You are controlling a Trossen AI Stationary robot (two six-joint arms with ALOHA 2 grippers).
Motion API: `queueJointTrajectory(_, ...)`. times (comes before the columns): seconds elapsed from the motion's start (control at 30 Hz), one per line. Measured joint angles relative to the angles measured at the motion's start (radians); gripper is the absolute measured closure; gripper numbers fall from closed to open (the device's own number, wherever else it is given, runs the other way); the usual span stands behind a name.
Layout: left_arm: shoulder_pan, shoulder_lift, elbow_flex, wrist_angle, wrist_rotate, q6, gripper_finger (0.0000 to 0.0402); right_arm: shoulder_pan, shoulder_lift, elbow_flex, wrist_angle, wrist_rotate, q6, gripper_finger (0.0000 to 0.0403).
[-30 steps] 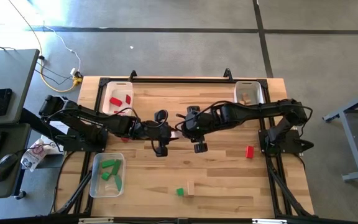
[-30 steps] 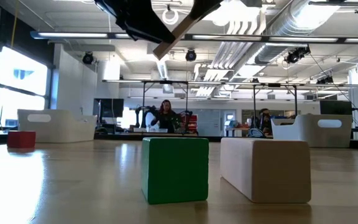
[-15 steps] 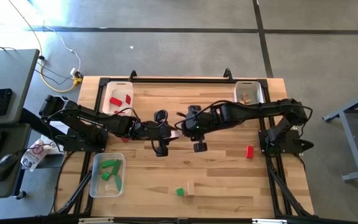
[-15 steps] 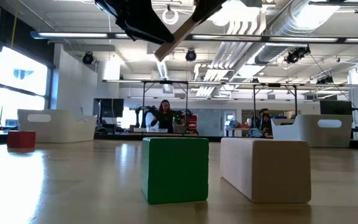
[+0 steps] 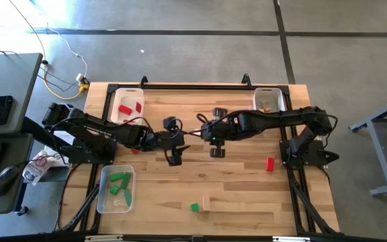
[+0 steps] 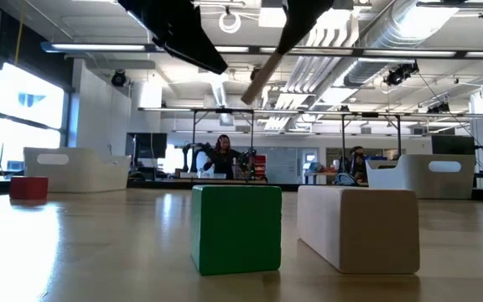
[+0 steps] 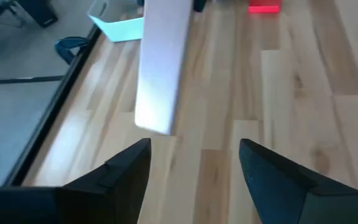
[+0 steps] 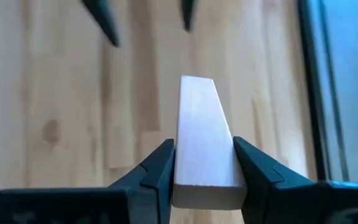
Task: Sort & place blocks by color
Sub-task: Put the light brown block into the gray bin
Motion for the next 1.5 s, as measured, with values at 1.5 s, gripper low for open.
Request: queueJointTrajectory(1.5, -0.001, 0.000, 0.000, -0.022, -0.003, 0.040, 0.0174, -0.133, -0.091, -0.532, -0.500, 0.527, 1.141, 0.0294)
